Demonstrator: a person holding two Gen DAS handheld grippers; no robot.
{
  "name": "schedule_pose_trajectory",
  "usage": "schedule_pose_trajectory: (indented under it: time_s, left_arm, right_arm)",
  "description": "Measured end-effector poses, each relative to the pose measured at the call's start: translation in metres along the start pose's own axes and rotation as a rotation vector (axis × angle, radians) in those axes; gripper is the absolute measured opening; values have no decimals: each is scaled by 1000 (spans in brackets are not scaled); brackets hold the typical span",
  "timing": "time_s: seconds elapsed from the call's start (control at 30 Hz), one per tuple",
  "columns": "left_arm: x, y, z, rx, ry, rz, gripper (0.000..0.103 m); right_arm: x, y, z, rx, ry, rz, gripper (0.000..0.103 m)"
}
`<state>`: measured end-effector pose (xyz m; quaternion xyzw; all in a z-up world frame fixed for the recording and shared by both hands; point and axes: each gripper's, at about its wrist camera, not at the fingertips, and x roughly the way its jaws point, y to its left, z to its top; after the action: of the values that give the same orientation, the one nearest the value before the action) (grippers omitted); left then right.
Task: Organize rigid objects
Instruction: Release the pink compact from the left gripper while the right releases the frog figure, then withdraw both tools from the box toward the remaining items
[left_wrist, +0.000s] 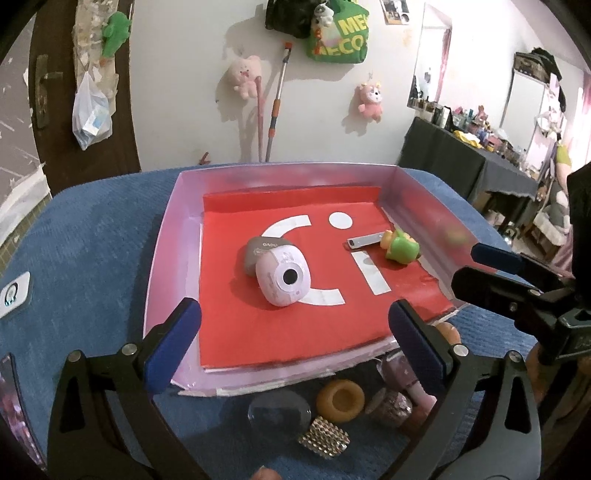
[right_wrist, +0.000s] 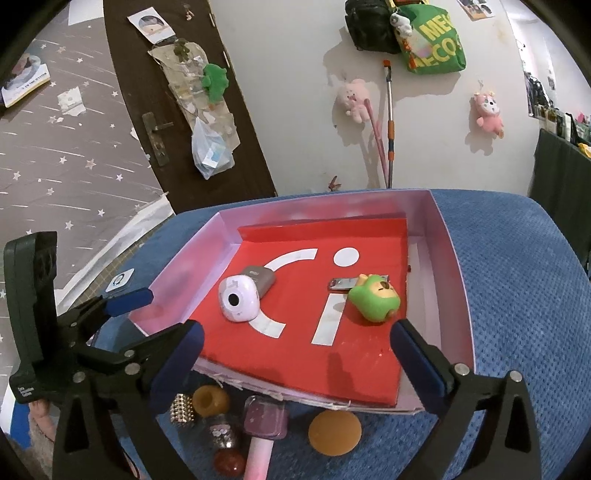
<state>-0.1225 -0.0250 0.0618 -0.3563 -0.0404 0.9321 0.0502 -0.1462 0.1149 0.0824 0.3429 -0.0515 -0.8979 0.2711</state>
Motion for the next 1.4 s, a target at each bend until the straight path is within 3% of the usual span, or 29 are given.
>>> schedule_pose_trajectory:
  time_s: [0.37,1.1,1.4]
  left_arm:
    - [-9,-4,-16,4,12,4,103]
    - [-24,1,-42,-32,25,-11,103]
    - [-22,5,-50,-54,42,-25,103]
  right_arm:
    - [-22,6,-16,-22,-47,-27,103]
    - [-29,14,-50,-41,-25,-71,103]
    - [-27,19,-58,-59,-6,-67,88]
